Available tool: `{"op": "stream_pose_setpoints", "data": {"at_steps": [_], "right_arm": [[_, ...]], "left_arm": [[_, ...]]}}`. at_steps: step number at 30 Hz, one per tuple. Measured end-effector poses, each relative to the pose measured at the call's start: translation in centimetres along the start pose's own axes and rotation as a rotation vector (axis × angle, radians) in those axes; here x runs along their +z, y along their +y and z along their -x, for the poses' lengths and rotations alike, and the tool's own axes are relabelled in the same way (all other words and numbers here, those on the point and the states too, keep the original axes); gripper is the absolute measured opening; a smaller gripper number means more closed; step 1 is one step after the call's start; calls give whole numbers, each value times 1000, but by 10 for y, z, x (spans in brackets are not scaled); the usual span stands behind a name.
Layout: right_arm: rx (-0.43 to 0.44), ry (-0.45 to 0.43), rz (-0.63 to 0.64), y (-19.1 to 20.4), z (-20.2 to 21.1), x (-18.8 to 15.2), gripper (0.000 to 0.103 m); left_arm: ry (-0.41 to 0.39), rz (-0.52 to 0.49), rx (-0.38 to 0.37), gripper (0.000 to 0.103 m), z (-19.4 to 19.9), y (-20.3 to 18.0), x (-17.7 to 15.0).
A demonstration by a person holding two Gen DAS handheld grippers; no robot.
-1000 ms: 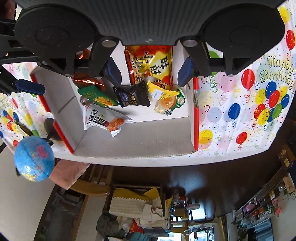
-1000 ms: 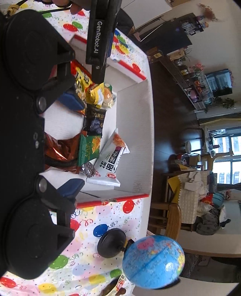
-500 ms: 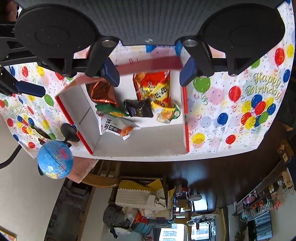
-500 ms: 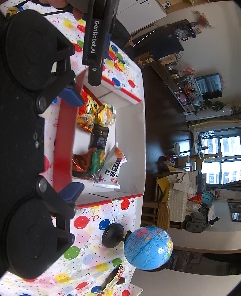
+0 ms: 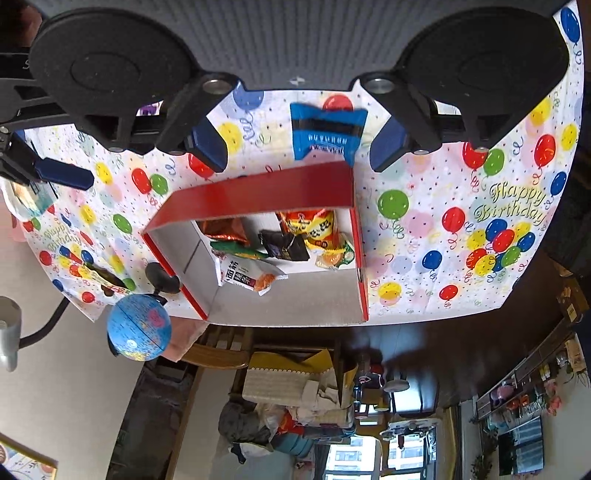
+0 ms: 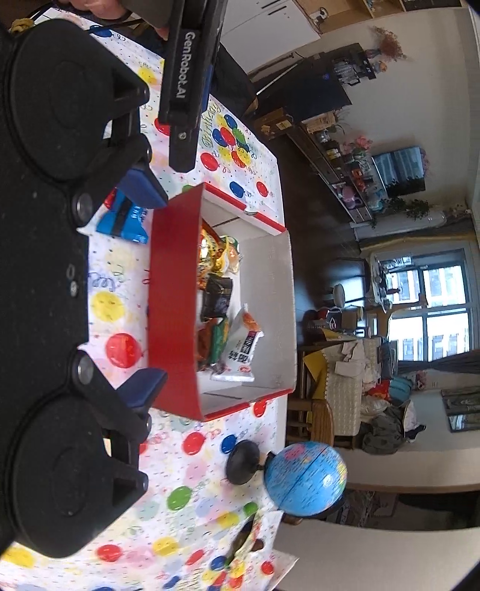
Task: Organize snacks
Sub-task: 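Withdraw both tools and move them toward the cream stick and clear candy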
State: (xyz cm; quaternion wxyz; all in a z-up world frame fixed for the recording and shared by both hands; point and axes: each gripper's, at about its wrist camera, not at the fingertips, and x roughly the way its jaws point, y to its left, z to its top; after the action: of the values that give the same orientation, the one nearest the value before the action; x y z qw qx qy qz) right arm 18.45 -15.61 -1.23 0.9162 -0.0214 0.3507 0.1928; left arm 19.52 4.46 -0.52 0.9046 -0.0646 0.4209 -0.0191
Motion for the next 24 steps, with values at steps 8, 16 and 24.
{"op": "stream_pose_setpoints", "data": {"at_steps": [8,16,24], "right_arm": [[-84,1,-79,-6,25,-51,94],[-197,38,-175,-27,46,-106,94],[-257,82,-284,-43,54,-150,93]], "left_arm": [[40,27,-40,93,6,1,-44],[90,-1,-76,97,7,-16,-86],[138,-63,-78,97,-1,-36,-113]]}}
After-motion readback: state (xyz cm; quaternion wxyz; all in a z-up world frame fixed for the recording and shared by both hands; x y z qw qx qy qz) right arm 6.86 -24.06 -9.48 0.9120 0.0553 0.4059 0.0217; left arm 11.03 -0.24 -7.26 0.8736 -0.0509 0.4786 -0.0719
